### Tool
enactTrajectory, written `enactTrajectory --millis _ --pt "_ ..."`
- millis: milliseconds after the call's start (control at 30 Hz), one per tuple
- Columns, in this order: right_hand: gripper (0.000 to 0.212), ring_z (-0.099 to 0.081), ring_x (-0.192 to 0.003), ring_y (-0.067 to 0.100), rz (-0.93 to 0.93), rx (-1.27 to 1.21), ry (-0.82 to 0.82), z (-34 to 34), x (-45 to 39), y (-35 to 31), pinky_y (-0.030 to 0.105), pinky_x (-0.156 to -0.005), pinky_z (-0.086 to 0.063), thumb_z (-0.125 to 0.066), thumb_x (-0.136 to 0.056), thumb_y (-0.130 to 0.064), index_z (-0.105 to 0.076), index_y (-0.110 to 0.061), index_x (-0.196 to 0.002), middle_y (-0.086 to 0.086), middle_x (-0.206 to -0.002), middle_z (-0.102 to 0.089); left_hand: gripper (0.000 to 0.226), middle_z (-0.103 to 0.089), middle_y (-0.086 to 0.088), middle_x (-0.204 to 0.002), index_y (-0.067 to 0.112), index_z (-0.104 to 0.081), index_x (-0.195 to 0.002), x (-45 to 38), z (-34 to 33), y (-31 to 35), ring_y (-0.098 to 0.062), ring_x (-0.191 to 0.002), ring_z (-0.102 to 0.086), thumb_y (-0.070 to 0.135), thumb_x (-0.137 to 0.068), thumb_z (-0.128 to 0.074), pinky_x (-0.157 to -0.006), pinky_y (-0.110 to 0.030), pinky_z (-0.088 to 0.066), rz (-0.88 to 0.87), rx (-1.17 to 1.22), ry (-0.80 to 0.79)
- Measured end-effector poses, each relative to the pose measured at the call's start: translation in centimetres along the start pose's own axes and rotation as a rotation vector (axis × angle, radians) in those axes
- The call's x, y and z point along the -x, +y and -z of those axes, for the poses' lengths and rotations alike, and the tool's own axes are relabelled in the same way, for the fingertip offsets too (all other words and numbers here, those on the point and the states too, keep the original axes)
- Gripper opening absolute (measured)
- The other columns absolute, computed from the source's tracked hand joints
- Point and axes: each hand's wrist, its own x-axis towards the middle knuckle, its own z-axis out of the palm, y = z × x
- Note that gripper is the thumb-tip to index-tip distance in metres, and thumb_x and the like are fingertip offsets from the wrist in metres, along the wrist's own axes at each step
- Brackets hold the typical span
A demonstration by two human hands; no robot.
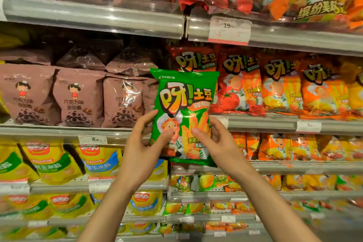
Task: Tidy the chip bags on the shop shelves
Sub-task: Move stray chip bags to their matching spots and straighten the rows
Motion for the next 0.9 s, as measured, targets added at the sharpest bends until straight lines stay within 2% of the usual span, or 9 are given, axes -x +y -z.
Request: enactTrajectory --millis 67,200,300,367,433,500,567,700,900 --pt "0.067 -0.059 -0.121 -0.005 -0.055 -0.025 -0.013 1.0 1.5 0.7 0.025 -0.105 -0.048 -0.074 -0.078 -0.059 -0.052 -0.039 -0.137 -0.022 -0.128 -0.066 0.056 -0.069 0.016 -0.121 0.035 -0.053 -0.134 0.9 -0.8 -1.0 -0.007 -0.113 -0.066 0.035 -0.083 -0.074 -0.091 -0.039 -0.057 0.020 0.001 -0.005" --pt "0.040 -0.064 -0.104 -0.012 -0.121 -0.028 0.027 3.9 4.3 2.2 0.015 -0.090 -0.049 -0.069 -0.081 -0.047 -0.058 -0.045 -0.120 -0.030 -0.110 -0.071 0.060 -0.067 0.012 -0.124 0.033 -0.053 -0.135 2.5 -4.0 -2.0 -0.002 -0.115 -0.062 0.041 -0.079 -0.073 -0.090 -0.019 -0.051 0.073 0.034 -0.033" --pt "0.032 -0.064 -0.099 -0.016 -0.159 -0.085 0.074 6.4 6.1 3.6 0.006 -0.080 -0.050 -0.069 -0.086 -0.035 -0.058 -0.045 -0.115 -0.032 -0.104 -0.072 0.055 -0.069 0.009 -0.123 0.025 -0.055 -0.134 3.3 -7.3 -2.2 -0.009 -0.117 -0.063 0.033 -0.082 -0.070 -0.091 -0.022 -0.052 0.146 0.109 -0.114" --pt "0.041 -0.065 -0.103 -0.012 -0.170 -0.112 0.127 8.5 7.2 4.8 0.011 -0.087 -0.052 -0.071 -0.081 -0.040 -0.057 -0.044 -0.119 -0.029 -0.108 -0.072 0.057 -0.070 0.014 -0.121 0.027 -0.054 -0.135 3.6 -9.8 -2.1 -0.005 -0.116 -0.063 0.033 -0.081 -0.071 -0.094 -0.024 -0.052 0.185 0.117 -0.158" --pt "0.048 -0.064 -0.106 -0.011 -0.194 -0.148 0.181 10.8 8.5 5.6 0.016 -0.093 -0.049 -0.073 -0.076 -0.043 -0.056 -0.044 -0.121 -0.028 -0.109 -0.073 0.054 -0.069 0.029 -0.112 0.036 -0.055 -0.129 4.2 -12.7 -1.6 0.008 -0.109 -0.062 0.037 -0.077 -0.071 -0.088 -0.014 -0.050 0.193 0.100 -0.194" --pt "0.055 -0.065 -0.112 -0.005 -0.199 -0.191 0.206 13.6 9.7 6.7 0.021 -0.099 -0.046 -0.073 -0.076 -0.043 -0.057 -0.037 -0.128 -0.022 -0.114 -0.073 0.048 -0.069 0.027 -0.108 0.041 -0.057 -0.121 4.8 -15.8 -1.2 0.013 -0.103 -0.062 0.039 -0.076 -0.072 -0.080 -0.008 -0.048 0.192 0.062 -0.220" --pt "0.053 -0.066 -0.113 -0.003 -0.190 -0.219 0.231 16.8 11.1 7.6 0.016 -0.094 -0.048 -0.071 -0.079 -0.038 -0.059 -0.032 -0.129 -0.019 -0.116 -0.074 0.047 -0.071 0.017 -0.113 0.044 -0.058 -0.120 5.4 -19.2 -1.2 0.003 -0.106 -0.065 0.044 -0.078 -0.078 -0.083 -0.016 -0.052 0.205 0.030 -0.260" --pt "0.046 -0.066 -0.113 0.000 -0.183 -0.261 0.297 25.1 14.4 9.8 0.010 -0.085 -0.051 -0.066 -0.086 -0.035 -0.062 -0.024 -0.130 -0.014 -0.118 -0.074 0.068 -0.069 0.009 -0.124 0.044 -0.051 -0.133 6.9 -28.3 -0.9 -0.015 -0.114 -0.066 0.066 -0.073 -0.075 -0.094 -0.046 -0.055 0.257 0.002 -0.363" --pt "0.045 -0.064 -0.119 0.000 -0.203 -0.273 0.471 39.0 20.0 13.3 0.014 -0.094 -0.049 -0.065 -0.090 -0.035 -0.061 -0.023 -0.133 -0.013 -0.123 -0.072 0.068 -0.072 0.010 -0.114 0.043 -0.055 -0.126 9.1 -44.6 0.8 -0.013 -0.106 -0.069 0.075 -0.069 -0.070 -0.093 -0.048 -0.055 0.240 -0.040 -0.502"
